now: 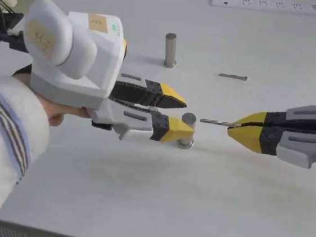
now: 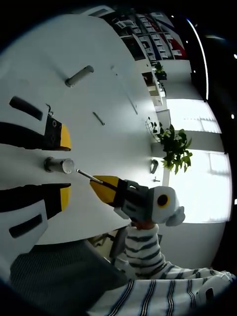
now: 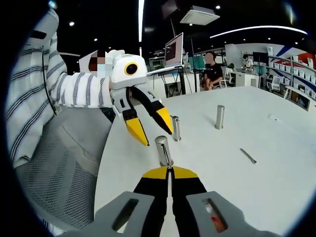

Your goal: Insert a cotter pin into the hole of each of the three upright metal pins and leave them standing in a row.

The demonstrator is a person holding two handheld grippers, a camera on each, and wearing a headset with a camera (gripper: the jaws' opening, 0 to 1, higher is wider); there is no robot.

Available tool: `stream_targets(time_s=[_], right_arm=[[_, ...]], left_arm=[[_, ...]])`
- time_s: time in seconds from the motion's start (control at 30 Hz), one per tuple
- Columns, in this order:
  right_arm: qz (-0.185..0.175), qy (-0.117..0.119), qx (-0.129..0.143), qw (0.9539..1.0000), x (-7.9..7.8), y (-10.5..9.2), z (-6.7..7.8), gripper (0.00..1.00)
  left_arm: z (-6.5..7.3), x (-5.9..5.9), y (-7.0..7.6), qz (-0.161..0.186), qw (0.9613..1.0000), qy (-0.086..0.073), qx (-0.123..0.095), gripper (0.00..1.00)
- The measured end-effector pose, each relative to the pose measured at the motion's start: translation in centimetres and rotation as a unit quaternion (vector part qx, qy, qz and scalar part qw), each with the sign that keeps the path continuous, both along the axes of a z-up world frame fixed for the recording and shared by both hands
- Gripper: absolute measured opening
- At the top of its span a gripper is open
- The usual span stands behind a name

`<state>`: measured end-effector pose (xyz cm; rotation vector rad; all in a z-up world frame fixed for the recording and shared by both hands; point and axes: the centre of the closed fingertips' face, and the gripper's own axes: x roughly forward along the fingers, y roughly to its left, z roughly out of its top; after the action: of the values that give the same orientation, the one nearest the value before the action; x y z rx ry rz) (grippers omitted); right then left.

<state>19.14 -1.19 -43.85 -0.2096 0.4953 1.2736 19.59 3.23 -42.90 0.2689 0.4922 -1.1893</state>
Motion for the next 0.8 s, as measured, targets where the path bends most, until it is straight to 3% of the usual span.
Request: stream_targets(time_s=[0.17,0.37,0.6,0.8], right_arm=[[-0.001,0.004,0.001,1.0000,0.09,-0.01,-0.19,0.00],[0.001,0.006,0.003,1.0000,0.07,0.16,-0.27,0.00],[0.005,0.009,0.004,0.9999,0.06,0.36,-0.42,0.00],[0.007,0.010,0.005,0.9999,0.04,0.61,-0.44,0.00]], left_arm=[[-0.33,0.25,-0.08,-0.003,1.0000,0.001,0.005,0.22],[-0.39,0.24,-0.38,-0.008,0.9999,0.006,0.003,0.17],[-1.01,0.14,-0.22,-0.011,0.9997,0.013,0.016,0.10],[-0.97,0.15,-0.27,-0.008,0.9997,0.019,0.014,0.10]])
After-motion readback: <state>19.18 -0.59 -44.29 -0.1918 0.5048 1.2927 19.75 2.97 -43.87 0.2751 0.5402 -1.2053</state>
